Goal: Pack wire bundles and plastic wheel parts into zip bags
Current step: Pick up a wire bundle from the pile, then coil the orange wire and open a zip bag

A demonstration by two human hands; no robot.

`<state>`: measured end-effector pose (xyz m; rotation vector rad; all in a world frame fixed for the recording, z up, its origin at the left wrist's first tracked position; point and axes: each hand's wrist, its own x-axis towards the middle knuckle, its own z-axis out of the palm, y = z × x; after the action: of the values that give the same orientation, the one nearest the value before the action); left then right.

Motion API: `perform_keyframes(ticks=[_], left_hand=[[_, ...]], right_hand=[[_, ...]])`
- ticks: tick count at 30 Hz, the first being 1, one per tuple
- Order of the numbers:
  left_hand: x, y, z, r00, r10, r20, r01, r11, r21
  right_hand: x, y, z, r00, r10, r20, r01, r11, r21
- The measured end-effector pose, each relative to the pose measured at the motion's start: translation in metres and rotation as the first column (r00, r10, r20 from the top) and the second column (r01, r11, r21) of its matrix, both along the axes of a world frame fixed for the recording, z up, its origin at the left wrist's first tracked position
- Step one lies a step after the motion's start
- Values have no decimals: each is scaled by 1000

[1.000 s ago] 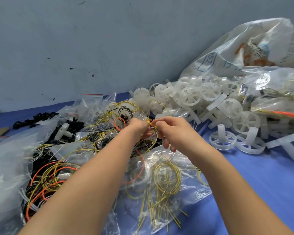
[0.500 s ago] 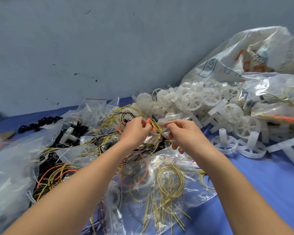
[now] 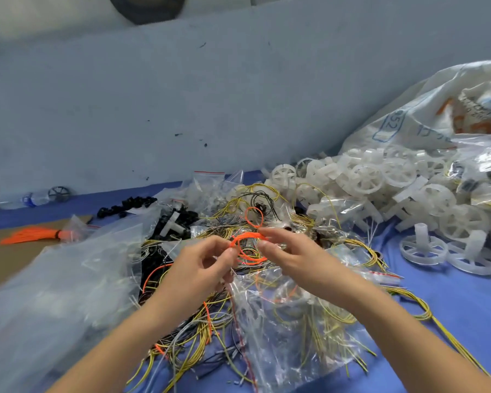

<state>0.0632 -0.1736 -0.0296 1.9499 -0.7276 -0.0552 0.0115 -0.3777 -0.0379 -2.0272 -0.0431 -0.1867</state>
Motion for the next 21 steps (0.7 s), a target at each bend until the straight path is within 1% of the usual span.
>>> perform_keyframes(ticks=[2, 4, 7, 11, 14, 16, 17, 19, 21], left_hand=[[-3, 7, -3, 998, -6, -56, 5, 999, -32], [-3, 11, -6, 994, 12, -106, -17, 999, -41], [-2, 15, -10, 982, 21, -186, -33, 997, -64], [0, 15, -14, 961, -38, -274, 7, 994, -112], [3, 16, -15, 962, -51, -267, 17, 992, -128], [5, 18, -15, 969, -46, -242, 18, 993, -119], [5, 19, -16, 973, -49, -226, 24, 994, -109], [7, 22, -17, 979, -49, -200, 34, 996, -77], [8, 23, -19, 983, -39, -179, 31, 998, -48]], right_hand=[[-1, 7, -2, 1000, -23, 13, 23, 1000, 16], [-3, 6, -3, 999, -46, 19, 44, 995, 86], [-7, 5, -4, 999, 12, -42, 1, 952, 305], [-13, 5, -7, 979, 172, -108, -76, 804, 590], [-13, 6, -7, 946, 303, -111, -132, 677, 724], [-11, 8, -8, 926, 362, -110, -139, 596, 791], [-11, 8, -8, 915, 388, -108, -147, 573, 806], [-10, 10, -9, 899, 423, -110, -167, 565, 808], [-9, 10, -9, 899, 421, -118, -172, 588, 790]])
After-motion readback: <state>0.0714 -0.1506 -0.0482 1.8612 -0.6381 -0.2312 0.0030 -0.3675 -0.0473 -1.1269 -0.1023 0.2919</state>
